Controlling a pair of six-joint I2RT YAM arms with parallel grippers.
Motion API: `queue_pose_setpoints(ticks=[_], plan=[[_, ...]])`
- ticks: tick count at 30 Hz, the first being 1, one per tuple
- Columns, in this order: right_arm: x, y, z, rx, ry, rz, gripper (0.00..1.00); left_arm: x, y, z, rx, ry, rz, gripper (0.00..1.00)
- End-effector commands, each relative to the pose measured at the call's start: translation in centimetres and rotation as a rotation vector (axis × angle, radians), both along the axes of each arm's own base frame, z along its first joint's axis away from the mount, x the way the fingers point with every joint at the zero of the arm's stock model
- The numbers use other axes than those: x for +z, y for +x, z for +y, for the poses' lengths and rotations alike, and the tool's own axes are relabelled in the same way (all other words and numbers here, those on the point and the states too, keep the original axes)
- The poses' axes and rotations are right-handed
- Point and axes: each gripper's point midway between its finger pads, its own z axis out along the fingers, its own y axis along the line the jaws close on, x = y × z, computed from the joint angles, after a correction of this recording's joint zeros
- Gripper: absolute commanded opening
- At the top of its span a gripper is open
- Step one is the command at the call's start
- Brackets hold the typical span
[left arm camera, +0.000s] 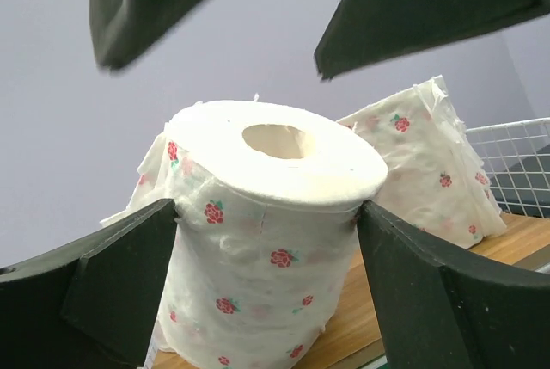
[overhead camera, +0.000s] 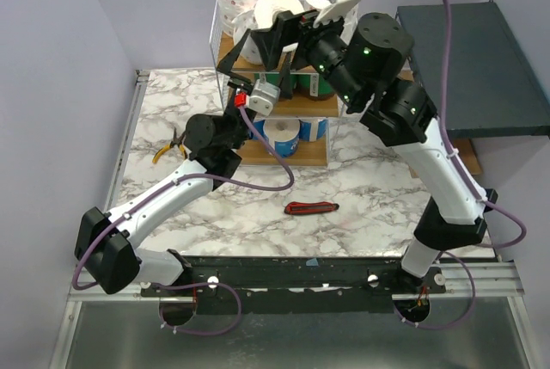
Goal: Place and organize the paper towels onto the shelf
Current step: Place the paper towel on the shelf.
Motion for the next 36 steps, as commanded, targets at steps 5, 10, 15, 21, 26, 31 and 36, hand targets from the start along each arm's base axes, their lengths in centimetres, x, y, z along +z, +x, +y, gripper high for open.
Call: queue_pose_setpoints(ticks=[5,10,15,21,26,31,36], plan=[[5.0,-3.3,-3.5,0.04,0.21,-0.079,1.0,0.8,1.6,0.7,-0.011,-0.064,0.119,0.87],[4.9,-3.7,-4.6,0.027,0.224,-0.077,1.0,1.6,2.4,1.0,-0.05,-0.112,0.205,0.87],[3.4,-3.8,-4.8,0.019,0.208,-0.056,1.0,2.5,2.5,0.9,-0.124,-0.161,0.291,0.85],[1.4,-3.7,-5.3,0.002,0.189,-0.034,1.0,2.7,2.0,0.5,-0.205,-0.194,0.364,0.83],[0.4,-4.0,-6.0,-0.01,0.181,-0.026,1.0,2.9,1.5,0.8,-0.216,-0.206,0.356,0.86],[-0.4,-4.8,-7.4,-0.017,0.185,-0.031,1.0,4.8,-0.2,2.2,-0.215,-0.226,0.304,0.92],[-1.9,-5.5,-9.2,-0.04,0.178,-0.025,1.0,7.4,-3.6,4.7,-0.229,-0.255,0.258,0.98]])
